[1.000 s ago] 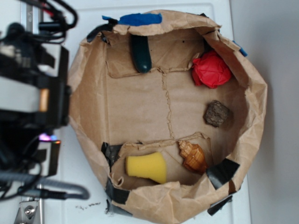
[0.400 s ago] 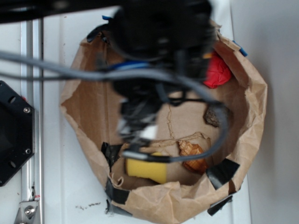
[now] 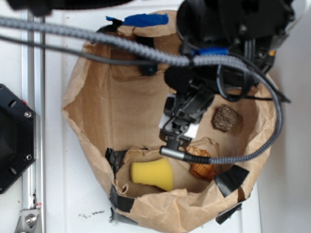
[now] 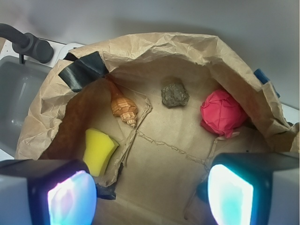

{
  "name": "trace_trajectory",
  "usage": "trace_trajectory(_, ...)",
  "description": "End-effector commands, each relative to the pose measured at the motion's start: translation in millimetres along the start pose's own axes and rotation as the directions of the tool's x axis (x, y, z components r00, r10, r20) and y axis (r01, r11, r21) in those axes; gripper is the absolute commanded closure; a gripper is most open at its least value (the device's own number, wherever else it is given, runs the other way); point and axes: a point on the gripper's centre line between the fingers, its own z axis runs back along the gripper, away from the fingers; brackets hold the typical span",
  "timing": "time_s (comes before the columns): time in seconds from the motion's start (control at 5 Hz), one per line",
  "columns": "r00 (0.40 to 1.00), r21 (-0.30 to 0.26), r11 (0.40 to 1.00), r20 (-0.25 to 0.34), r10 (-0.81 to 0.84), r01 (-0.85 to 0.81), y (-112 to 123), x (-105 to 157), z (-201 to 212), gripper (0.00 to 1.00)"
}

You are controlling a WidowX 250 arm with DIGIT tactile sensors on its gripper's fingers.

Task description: Grab the plastic pickle.

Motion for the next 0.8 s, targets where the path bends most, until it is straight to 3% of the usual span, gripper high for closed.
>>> trace_trajectory(0.0, 0.999, 0.030, 1.000, 0.054, -0.005, 0.003, 1.0, 6.0, 15.6, 0.00)
trace_trajectory(0.2, 0.999, 0.030, 1.000, 0.054, -0.005, 0.003, 1.0, 6.0, 15.6, 0.00)
trace_trajectory(0.6, 0.983, 0.041, 0.982, -0.034, -0.182, 0.184, 8.5, -33.1, -32.3, 0.00)
